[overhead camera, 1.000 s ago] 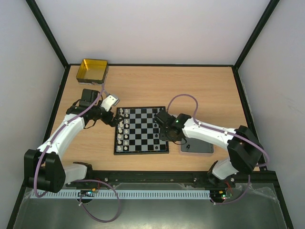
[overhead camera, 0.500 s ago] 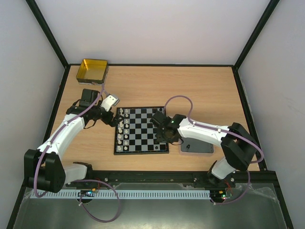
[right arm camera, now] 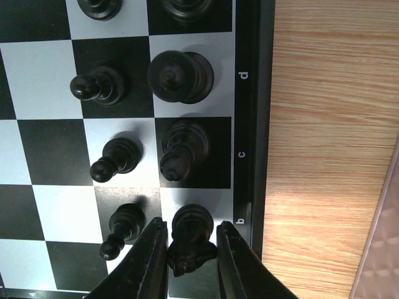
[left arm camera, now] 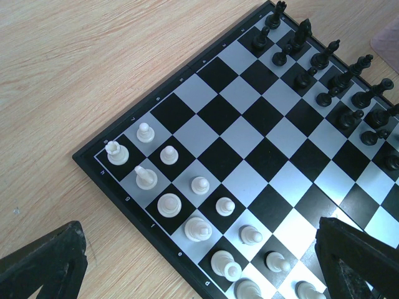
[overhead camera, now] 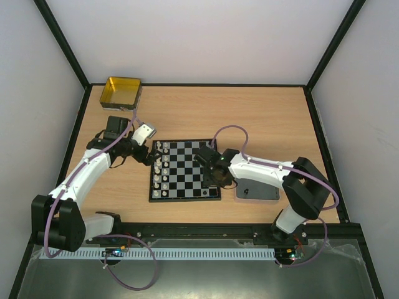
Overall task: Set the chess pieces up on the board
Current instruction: Place the chess piece on the chessboard.
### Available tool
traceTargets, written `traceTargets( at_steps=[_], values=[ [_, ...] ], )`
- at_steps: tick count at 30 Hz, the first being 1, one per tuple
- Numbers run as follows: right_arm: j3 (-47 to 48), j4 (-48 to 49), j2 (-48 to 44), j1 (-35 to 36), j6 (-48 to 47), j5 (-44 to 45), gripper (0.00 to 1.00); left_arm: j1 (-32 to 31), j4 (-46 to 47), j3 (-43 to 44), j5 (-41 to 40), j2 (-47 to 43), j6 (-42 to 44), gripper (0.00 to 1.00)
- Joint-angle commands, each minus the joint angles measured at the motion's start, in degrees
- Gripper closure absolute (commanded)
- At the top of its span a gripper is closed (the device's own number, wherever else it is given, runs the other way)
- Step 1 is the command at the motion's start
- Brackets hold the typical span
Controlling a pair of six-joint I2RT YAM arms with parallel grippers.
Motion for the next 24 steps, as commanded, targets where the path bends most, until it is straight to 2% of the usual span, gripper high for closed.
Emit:
traceTargets(
  at_steps=[1,24],
  values=[
    [1.67,-0.20,1.12,0.40,-0.81,0.77,0.82,-0.25,-0.53,-0.71,0.41,-0.89,0.61,0.01],
    [-0.01,0.48,1.06,0.40,0.13,-0.30,0.81,-0.28,-0.53,-0.97,0.73,-0.91,0.88,0.01]
  ],
)
